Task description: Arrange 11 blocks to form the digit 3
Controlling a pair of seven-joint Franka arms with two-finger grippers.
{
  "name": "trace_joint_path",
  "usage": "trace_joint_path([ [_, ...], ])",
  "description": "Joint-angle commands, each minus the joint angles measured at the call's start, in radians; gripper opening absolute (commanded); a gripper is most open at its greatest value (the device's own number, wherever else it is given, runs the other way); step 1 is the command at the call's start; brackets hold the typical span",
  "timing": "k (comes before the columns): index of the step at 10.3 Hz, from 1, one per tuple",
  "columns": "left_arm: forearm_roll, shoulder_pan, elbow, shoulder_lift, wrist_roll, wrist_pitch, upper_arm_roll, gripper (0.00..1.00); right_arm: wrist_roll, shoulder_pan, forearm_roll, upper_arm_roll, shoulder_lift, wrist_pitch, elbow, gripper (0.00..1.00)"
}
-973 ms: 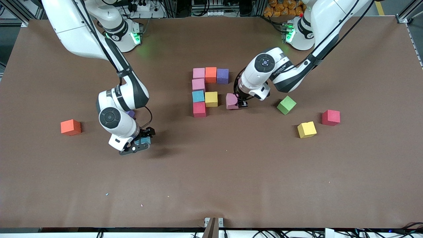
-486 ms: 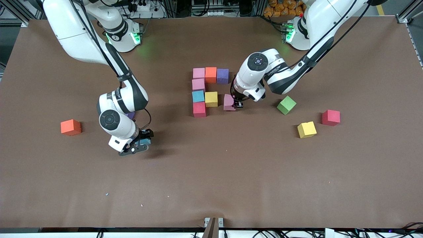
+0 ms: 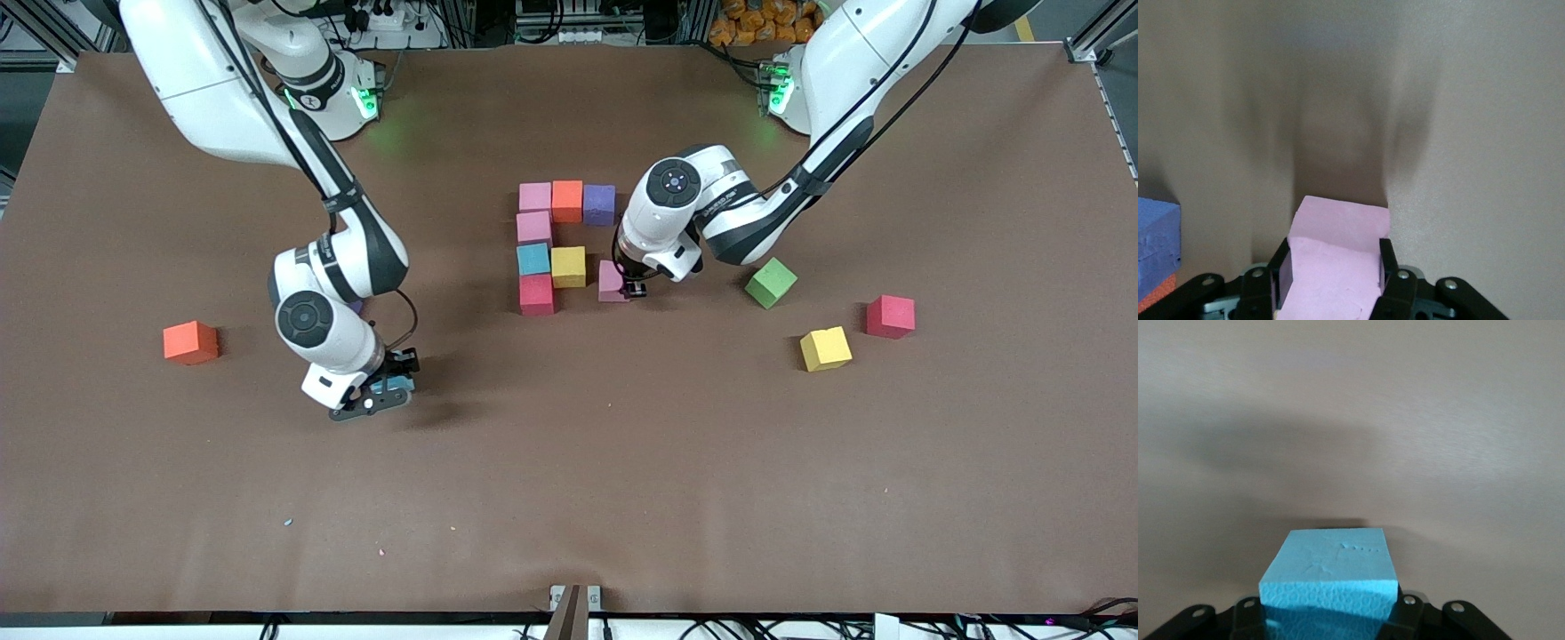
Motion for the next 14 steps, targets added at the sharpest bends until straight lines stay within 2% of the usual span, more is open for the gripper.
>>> trace_joint_path([
  [1,0.036,-0.020,0.005,-0.019,-0.156,-0.025,0.004,0.00,0.111,0.058,-0.002,0.002,-0.005,-0.069,0.064,0.22],
  [3,0.039,-0.037,0.001,-0.022,-0.203,-0.053,0.003,0.00,0.202,0.112,0.001,0.004,0.001,-0.069,0.078,0.22],
  [6,0.039,-0.046,0.004,-0.030,-0.250,-0.053,0.000,0.00,0.328,0.214,0.114,0.001,0.035,-0.067,0.131,0.22],
  [14,0.039,-0.064,0.010,-0.022,-0.273,-0.051,-0.002,0.00,0.509,0.327,0.110,-0.001,0.186,-0.055,0.268,0.22],
])
